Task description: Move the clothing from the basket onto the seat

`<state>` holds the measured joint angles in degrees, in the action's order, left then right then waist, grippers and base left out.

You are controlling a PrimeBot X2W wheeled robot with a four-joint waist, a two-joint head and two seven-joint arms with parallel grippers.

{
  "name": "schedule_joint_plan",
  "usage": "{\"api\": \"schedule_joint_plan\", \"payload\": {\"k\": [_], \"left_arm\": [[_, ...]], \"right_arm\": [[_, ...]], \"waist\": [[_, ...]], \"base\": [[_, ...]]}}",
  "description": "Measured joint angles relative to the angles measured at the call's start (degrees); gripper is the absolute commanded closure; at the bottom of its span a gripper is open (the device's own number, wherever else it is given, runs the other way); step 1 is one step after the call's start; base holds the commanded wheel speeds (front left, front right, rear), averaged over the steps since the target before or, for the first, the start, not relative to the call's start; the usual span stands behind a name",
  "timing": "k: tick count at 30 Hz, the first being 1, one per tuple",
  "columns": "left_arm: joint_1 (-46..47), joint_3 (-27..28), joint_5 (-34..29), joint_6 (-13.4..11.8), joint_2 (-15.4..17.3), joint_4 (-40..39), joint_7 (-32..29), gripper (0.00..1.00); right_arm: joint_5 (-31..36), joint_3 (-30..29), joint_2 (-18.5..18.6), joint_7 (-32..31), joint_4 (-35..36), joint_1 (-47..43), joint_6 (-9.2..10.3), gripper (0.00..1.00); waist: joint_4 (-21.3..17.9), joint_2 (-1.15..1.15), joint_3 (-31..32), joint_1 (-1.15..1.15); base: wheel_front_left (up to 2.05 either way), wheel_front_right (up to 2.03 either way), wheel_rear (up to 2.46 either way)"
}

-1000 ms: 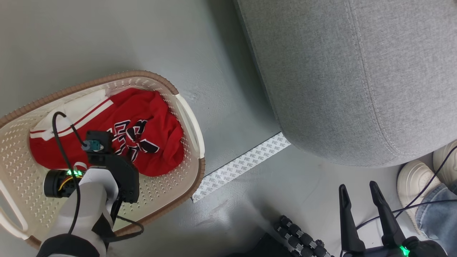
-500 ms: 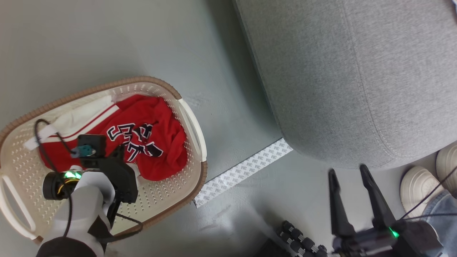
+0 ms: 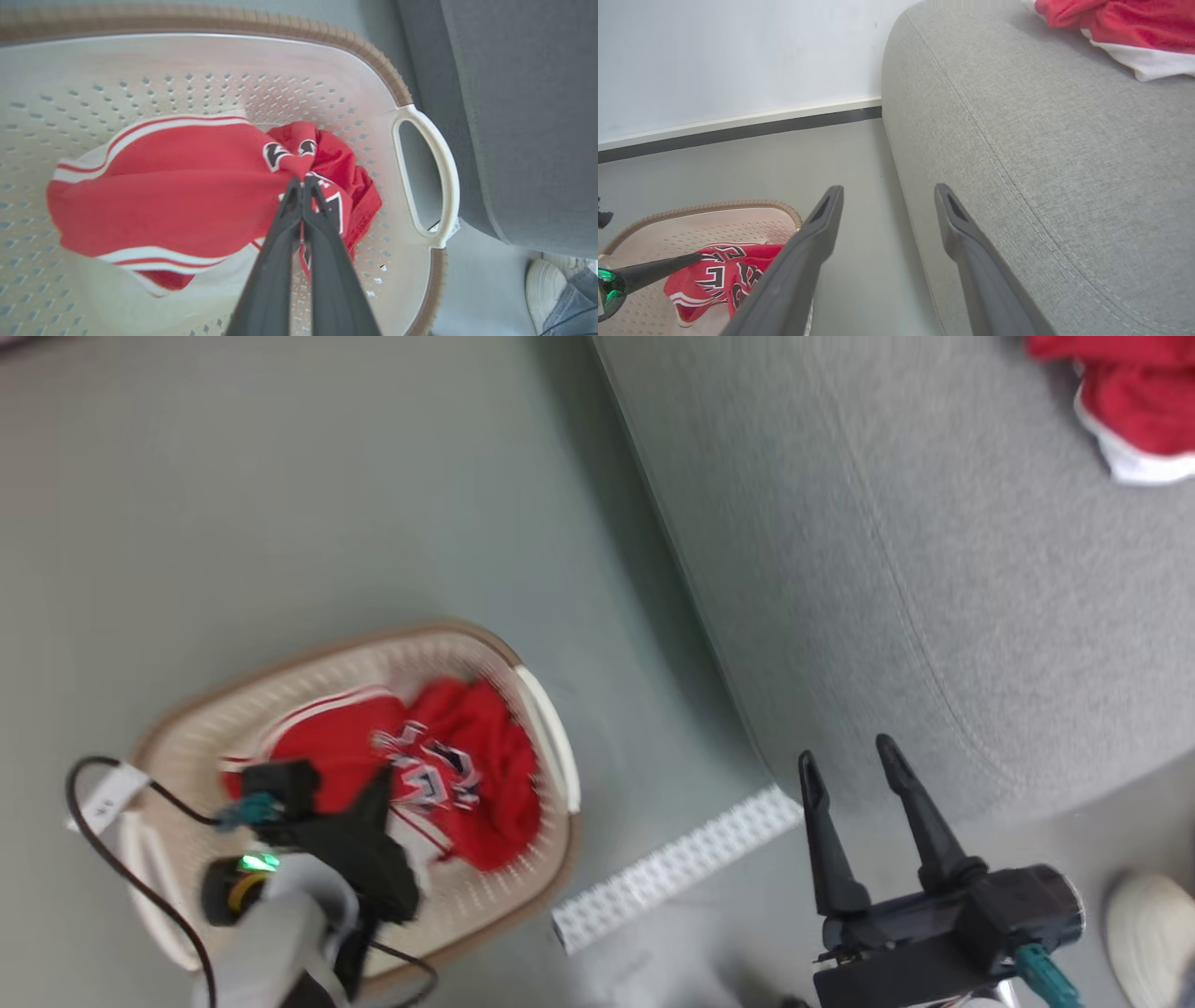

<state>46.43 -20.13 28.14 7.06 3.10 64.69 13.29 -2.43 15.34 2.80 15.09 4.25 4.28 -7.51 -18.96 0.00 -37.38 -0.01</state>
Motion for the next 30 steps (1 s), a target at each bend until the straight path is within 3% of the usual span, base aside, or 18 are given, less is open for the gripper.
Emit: {"api": "schedule_joint_plan", "payload": {"k": [3,12,19,30], "left_arm": [[-3.92,-5.97,6.36,-0.65,-0.02,-6.97,-1.9,1.0],[-13.51,-17.35,16.67,-10.24,-0.11,-24.43,-3.66,1.0],[-15.78,-19.15,17.79,-14.96,0.03,-34.31,-5.35,1.0],[-12.99,-19.11,16.79,-17.72,3.25,-45.09,-10.24,1.0]], "right_arm": [[0.32,0.23,-0.01,0.0,-2.61,0.04,0.0,0.0],[0.7,1.92,0.0,-0.94,-8.06,-3.77,0.0,0.0],[-0.36,5.06,0.0,-2.65,-9.4,-5.0,0.0,0.0],[-1.1,7.46,0.04,-3.8,-10.99,-4.82,0.0,0.0]], "waist": [[1.65,0.0,4.09,0.0],[6.8,-0.01,17.71,-0.02],[10.37,-0.01,28.22,-0.02],[17.01,-0.02,40.54,-0.01]], "base": [[0.0,0.0,0.0],[0.0,0.0,0.0],[0.0,0.0,0.0],[0.0,0.0,0.0]]}}
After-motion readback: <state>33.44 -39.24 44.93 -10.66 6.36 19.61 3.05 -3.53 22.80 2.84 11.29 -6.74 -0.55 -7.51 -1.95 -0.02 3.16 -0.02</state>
